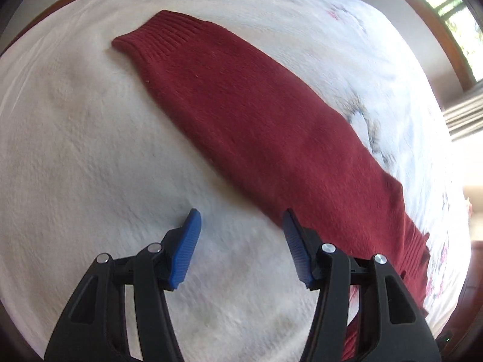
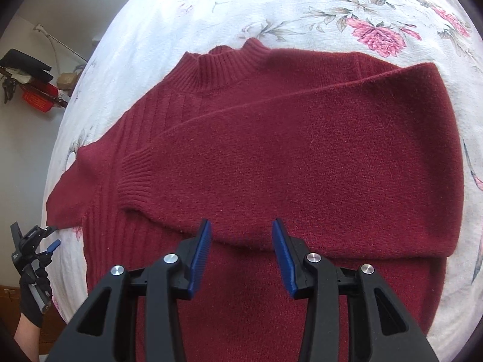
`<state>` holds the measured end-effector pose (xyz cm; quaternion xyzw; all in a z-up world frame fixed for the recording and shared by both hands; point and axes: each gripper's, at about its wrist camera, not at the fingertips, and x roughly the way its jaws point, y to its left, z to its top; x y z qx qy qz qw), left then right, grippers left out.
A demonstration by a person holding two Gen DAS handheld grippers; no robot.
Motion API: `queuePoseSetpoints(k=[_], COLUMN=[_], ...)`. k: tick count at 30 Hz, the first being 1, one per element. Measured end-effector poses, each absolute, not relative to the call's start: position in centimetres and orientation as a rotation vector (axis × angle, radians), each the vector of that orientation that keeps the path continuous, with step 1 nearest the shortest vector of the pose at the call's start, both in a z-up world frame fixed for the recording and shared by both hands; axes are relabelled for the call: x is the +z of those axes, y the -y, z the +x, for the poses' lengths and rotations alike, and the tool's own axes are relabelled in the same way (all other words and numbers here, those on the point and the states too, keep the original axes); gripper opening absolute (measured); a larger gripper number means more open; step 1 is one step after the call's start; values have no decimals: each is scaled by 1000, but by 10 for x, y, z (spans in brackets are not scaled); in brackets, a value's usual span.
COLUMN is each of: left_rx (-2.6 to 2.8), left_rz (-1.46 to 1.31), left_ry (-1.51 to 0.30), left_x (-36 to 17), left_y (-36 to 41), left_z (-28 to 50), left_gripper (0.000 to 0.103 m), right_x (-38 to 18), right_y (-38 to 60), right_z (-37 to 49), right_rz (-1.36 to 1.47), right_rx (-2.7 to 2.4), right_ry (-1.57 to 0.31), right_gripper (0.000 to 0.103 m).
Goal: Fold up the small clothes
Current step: 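Move the left gripper to the other sleeve cuff and grasp it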
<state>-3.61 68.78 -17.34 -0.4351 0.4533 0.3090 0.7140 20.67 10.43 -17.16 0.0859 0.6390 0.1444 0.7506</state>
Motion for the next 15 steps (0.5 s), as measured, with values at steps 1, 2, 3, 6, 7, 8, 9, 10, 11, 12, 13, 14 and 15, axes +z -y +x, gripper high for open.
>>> queuePoseSetpoints(k=[1,2,3,6,7,8,9,10,11,12,13,14,15], left_rx=[692,701,707,716,718,720,721,725,727,726,728,736,744], left_rz=[-989,-1003,-1012,-1039,-1054,-1062,-1064,-1062,-1062,-1067,-1074,-1080,-1085], left_ry=[-981,-963,-947,-916,-909,-904,-901,-900,-897,-893,-887,-879,-874], left_x=[-176,-177,-177,-178,-180,-180,-181,-183,-183,-184,-184,-183,-183], left_y=[-698,-707,-717,-736,-744,-748,-751,-749,-751,-755,-758,-761,-763], left_z=[-37,-38,-38,-34,-34,-32,-29,-21,-19,-19,-19,-19,-19], left_gripper=[55,55,55,55,55,55,55,55,55,55,54,51,39], right_x=[-174,-176,-178,-183,-185,-186,-188,-189,-190,-191,-192,-194,-194], right_y=[-104,-103,-103,-102,-102,-104,-104,-105,-106,-107,-107,-108,-108], right_z=[206,206,205,205,204,204,204,204,205,205,205,206,206], right_rz=[183,178,175,161,157,152,147,143,140,139,139,140,139], right_rx=[309,302,295,281,281,279,277,275,273,271,268,267,266], right_ry=[-1399,-1402,-1404,-1408,-1408,-1407,-1408,-1408,-1408,-1409,-1410,-1411,-1412], right_gripper=[42,42,42,42,42,42,42,42,42,42,43,43,43])
